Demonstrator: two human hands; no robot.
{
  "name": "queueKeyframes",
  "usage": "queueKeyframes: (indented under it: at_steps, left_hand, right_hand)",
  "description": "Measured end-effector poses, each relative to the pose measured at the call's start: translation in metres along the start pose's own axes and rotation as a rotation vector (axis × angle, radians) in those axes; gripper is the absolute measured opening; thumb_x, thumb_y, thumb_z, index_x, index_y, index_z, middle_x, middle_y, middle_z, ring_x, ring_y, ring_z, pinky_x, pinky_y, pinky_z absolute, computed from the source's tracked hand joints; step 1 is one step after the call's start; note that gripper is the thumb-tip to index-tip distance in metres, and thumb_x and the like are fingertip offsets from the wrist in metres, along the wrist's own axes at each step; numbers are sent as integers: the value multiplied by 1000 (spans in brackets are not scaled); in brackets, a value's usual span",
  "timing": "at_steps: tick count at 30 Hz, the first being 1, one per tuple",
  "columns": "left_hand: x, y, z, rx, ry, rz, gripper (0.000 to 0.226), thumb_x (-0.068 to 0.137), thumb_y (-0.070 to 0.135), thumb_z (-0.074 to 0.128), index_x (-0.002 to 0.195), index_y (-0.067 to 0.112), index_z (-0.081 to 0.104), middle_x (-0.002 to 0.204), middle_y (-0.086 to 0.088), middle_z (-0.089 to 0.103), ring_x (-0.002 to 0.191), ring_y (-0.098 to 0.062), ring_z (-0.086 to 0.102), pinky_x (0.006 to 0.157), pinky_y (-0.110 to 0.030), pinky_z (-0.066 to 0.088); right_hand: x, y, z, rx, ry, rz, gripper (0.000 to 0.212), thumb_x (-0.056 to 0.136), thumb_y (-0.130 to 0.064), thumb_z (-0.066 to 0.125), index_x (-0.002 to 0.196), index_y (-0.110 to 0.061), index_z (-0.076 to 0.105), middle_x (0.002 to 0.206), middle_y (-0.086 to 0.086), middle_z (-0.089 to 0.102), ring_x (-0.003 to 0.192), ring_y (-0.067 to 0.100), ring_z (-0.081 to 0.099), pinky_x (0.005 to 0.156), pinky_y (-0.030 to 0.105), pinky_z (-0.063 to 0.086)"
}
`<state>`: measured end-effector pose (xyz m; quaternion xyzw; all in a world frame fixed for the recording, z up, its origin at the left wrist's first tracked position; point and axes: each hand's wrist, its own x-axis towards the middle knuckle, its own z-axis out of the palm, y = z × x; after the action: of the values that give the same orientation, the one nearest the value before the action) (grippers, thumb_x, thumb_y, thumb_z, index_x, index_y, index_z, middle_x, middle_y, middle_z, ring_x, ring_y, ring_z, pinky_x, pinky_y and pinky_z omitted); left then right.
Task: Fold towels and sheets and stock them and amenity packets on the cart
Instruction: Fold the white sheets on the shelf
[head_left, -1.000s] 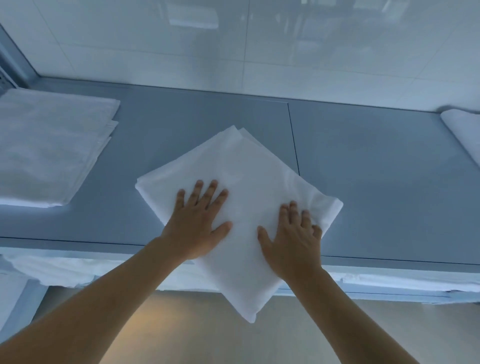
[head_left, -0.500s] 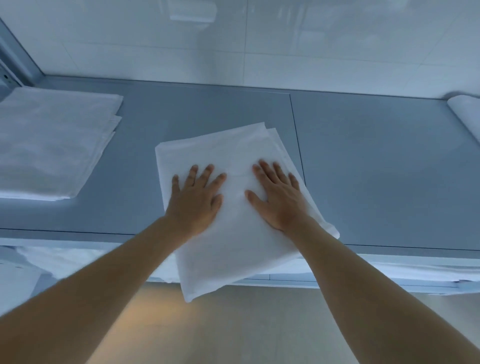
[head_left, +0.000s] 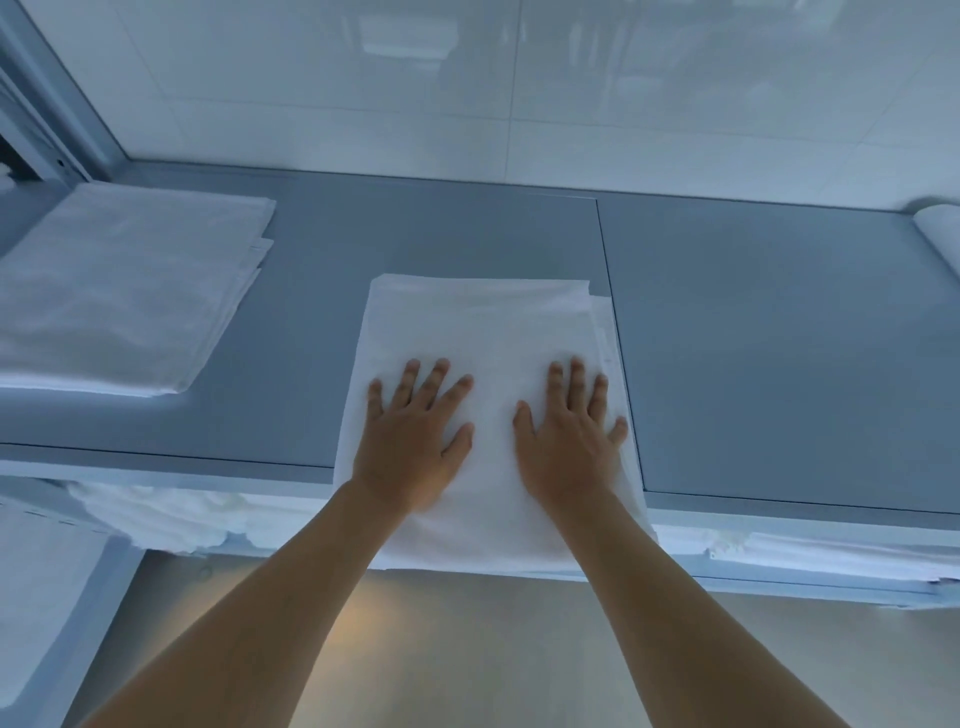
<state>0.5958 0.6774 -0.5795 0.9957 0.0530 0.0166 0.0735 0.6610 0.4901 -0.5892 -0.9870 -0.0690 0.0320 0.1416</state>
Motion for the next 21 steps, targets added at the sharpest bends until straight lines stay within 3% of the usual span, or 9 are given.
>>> queueKeyframes:
  at_steps: [10, 21]
  left_hand:
    - [11, -23, -4, -16, 13, 73, 59, 101, 58, 24, 159, 45, 22, 171, 14, 13, 159, -20, 8, 125, -56, 9]
    - [59, -127, -13, -14, 50, 159, 58, 101, 56, 22, 156, 42, 30, 170, 9, 22, 158, -24, 15, 123, -59, 15]
  right_hand:
    - [2, 36, -8, 60, -30, -221, 70, 102, -62, 24, 164, -38, 2, 172, -16, -11, 159, 15, -11, 127, 53, 9]
    - [36, -65, 20, 15, 35, -132, 73, 97, -66, 23, 163, -39, 8, 172, -14, -3, 159, 15, -4, 126, 50, 15]
